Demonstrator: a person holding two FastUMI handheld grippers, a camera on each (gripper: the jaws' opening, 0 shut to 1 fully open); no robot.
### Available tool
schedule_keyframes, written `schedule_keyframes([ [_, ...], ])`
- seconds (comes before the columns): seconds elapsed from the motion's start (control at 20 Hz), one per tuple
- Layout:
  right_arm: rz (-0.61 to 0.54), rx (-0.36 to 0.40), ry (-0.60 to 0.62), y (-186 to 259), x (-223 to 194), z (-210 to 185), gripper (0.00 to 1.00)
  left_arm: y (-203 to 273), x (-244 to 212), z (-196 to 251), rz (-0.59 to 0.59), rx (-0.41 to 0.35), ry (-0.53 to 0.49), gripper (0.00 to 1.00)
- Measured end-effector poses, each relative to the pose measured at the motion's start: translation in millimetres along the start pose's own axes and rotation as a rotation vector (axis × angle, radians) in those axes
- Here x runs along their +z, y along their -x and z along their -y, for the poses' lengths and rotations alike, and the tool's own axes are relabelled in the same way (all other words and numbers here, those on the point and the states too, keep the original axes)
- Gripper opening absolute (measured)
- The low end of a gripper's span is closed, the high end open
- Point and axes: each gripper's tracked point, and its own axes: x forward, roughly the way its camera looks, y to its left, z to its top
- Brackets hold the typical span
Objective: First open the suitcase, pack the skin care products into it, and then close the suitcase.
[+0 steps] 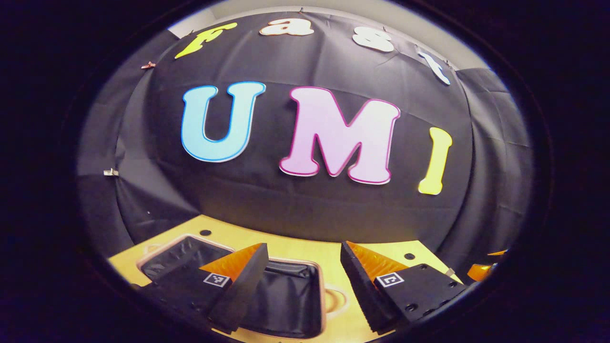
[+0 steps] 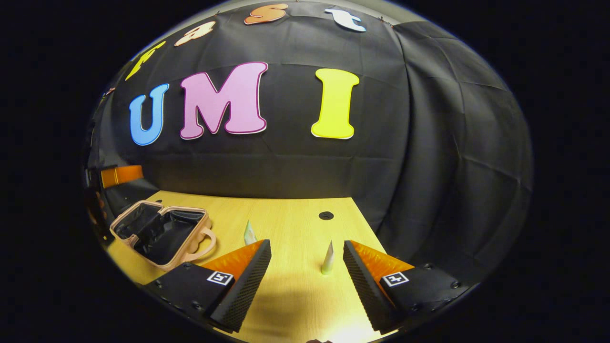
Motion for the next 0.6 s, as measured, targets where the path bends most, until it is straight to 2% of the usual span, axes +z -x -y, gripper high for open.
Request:
schedule_keyframes([
  [0.05, 0.000, -0.001, 0.003, -2, -2, 3, 0.97, 5, -28, 27, -0.014, -0.022, 0.022, 0.96],
  [0.1, -0.009, -0.003, 0.005, -5, -6, 7, 0.96, 5, -49, 57, -0.028, -0.075, 0.041, 0.96],
  [0.25, -0.038, -0.005, -0.002, -13, -18, 17, 0.97, -5, -120, 118, -0.089, -0.166, -0.026, 0.96],
  [0.45, -0.087, -0.014, -0.018, -28, -43, 28, 0.97, -39, -193, 167, -0.220, -0.256, -0.068, 0.96],
  [0.6, -0.110, -0.026, -0.041, -50, -58, 31, 0.97, -79, -213, 184, -0.236, -0.274, -0.110, 0.96],
])
